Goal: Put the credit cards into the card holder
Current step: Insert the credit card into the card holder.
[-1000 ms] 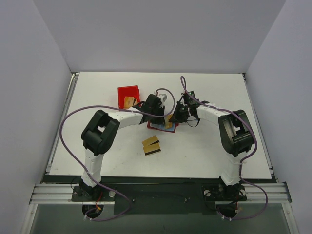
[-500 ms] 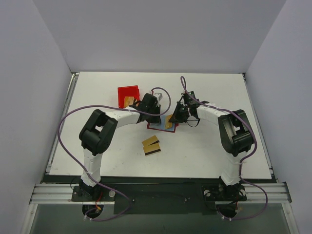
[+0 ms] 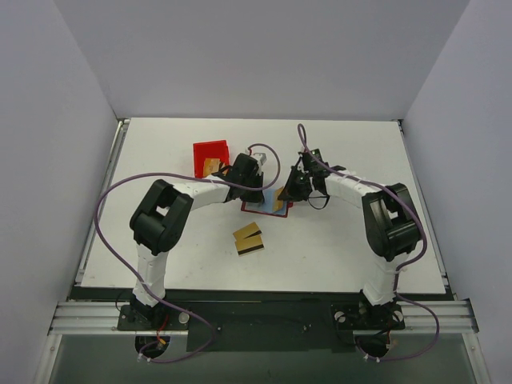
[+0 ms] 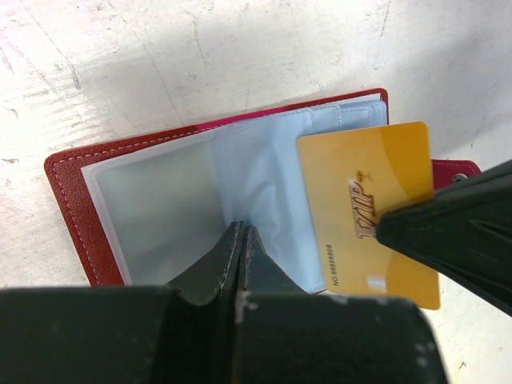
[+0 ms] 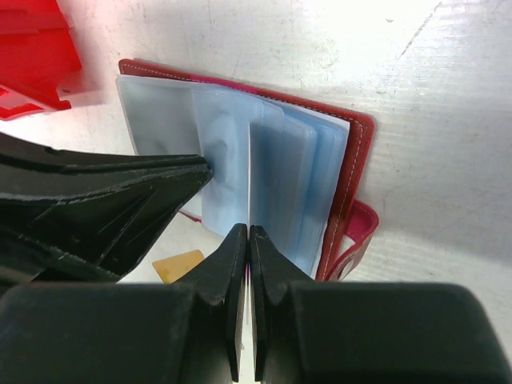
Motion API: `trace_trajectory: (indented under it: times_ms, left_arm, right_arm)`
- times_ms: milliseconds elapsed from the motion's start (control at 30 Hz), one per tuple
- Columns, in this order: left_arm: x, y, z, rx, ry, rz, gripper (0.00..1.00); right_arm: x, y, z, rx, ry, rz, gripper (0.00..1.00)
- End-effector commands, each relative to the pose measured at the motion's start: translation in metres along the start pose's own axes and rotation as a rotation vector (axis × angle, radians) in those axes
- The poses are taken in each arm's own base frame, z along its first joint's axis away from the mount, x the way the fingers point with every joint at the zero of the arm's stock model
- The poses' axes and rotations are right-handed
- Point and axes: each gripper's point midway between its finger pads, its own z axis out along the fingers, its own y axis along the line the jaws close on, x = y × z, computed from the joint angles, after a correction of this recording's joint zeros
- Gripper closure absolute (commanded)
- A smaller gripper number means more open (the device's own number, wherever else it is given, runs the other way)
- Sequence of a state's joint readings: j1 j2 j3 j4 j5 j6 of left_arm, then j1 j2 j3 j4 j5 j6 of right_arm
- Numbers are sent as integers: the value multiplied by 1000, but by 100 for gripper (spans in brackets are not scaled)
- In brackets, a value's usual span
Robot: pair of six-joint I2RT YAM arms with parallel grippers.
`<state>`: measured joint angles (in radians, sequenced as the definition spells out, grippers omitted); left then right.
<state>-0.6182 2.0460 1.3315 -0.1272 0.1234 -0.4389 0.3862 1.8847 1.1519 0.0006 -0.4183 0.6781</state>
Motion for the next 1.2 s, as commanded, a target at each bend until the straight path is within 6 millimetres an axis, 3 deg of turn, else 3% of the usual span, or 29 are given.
trace_trajectory:
  times_ms: [0, 400, 1167]
  left_arm:
    - [10, 13, -3, -45, 31, 12, 100]
    - [10, 13, -3, -44, 33, 13, 100]
    - [10, 9, -3, -32, 38, 18, 100]
  right_arm:
    - [-8, -2, -23, 22, -44, -10, 100]
    - [1, -20, -14, 66, -5, 21, 100]
    - [1, -1, -5, -34, 30, 11, 100]
